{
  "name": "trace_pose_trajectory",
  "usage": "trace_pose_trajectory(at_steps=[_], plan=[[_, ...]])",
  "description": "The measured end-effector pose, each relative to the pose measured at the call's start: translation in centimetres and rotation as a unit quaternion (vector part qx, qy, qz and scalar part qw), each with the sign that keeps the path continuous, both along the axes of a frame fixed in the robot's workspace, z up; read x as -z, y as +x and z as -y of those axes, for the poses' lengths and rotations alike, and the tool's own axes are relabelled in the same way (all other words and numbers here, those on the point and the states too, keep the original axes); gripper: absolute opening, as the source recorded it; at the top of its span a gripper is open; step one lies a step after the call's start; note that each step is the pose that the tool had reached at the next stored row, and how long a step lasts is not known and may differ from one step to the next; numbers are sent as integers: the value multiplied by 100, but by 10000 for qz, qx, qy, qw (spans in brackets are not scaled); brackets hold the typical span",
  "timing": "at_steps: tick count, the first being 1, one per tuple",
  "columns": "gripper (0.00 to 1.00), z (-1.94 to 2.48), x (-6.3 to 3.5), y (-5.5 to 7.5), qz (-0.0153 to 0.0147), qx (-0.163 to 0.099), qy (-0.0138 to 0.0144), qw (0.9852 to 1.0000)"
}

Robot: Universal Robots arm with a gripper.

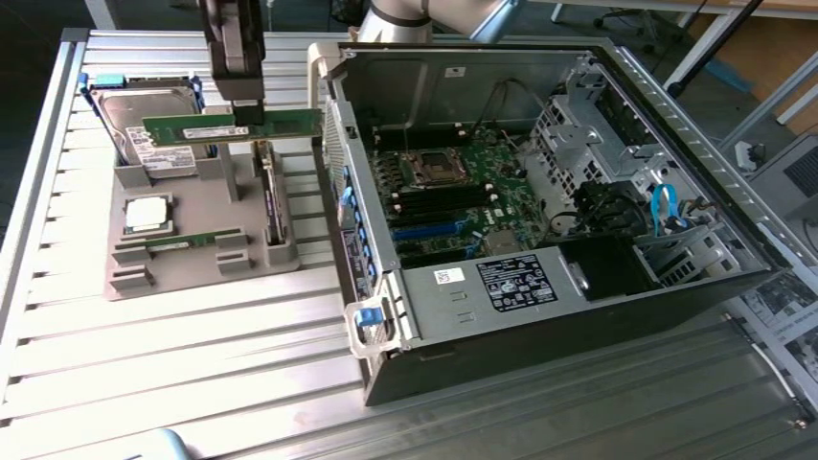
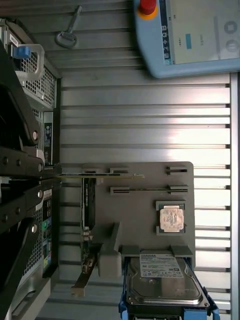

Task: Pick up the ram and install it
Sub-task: 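Pick up the ram and move it above insertion slot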

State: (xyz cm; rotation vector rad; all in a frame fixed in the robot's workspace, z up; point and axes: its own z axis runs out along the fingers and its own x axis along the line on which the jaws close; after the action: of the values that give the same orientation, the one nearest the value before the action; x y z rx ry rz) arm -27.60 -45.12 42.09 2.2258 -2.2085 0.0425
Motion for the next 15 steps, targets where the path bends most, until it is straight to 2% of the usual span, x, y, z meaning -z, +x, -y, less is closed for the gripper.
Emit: trace_pose_trajectory(at_steps=[15], plan=[[12, 0, 0, 127, 0, 0, -2, 10000]])
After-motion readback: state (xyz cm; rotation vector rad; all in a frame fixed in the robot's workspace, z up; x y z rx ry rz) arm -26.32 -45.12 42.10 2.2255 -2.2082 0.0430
